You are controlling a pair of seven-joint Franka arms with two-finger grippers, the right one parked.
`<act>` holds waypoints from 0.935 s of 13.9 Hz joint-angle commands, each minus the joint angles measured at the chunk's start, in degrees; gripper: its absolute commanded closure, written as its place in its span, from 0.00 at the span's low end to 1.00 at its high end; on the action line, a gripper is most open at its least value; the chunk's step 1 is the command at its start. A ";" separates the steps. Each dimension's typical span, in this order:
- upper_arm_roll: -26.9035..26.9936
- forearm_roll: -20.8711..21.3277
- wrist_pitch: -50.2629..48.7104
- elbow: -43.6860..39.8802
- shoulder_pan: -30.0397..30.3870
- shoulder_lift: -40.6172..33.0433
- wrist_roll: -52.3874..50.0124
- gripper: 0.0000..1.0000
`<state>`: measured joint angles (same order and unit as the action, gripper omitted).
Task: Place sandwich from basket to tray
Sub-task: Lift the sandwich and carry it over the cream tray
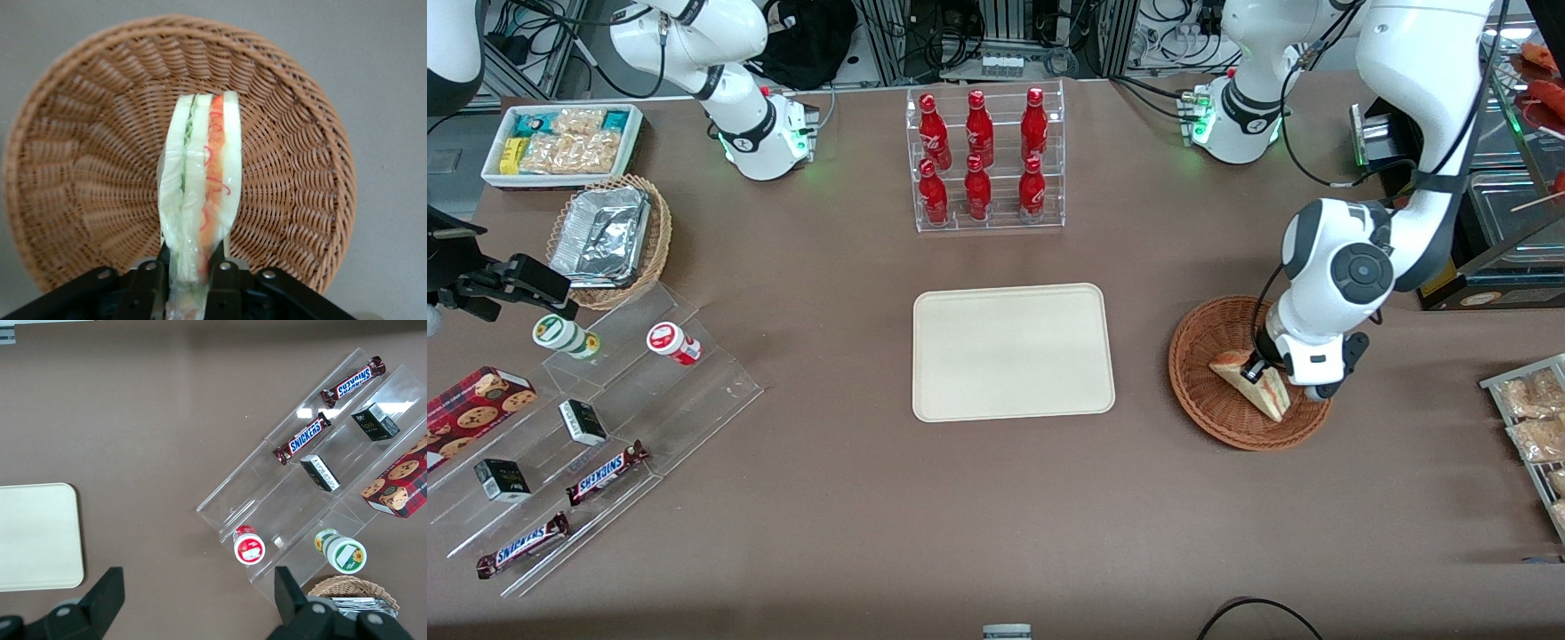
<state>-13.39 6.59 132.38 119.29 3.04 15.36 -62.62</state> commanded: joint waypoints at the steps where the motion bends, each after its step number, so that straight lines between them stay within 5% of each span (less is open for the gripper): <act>1: -1.98 0.88 -14.46 -9.83 0.39 -1.48 0.91 0.88; 5: -8.91 0.70 -29.72 -23.39 -0.66 0.10 1.89 0.88; 13: -10.96 2.37 -22.55 -26.83 -16.99 8.70 1.98 0.87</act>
<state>-24.56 7.52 107.60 95.94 -10.58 19.79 -61.21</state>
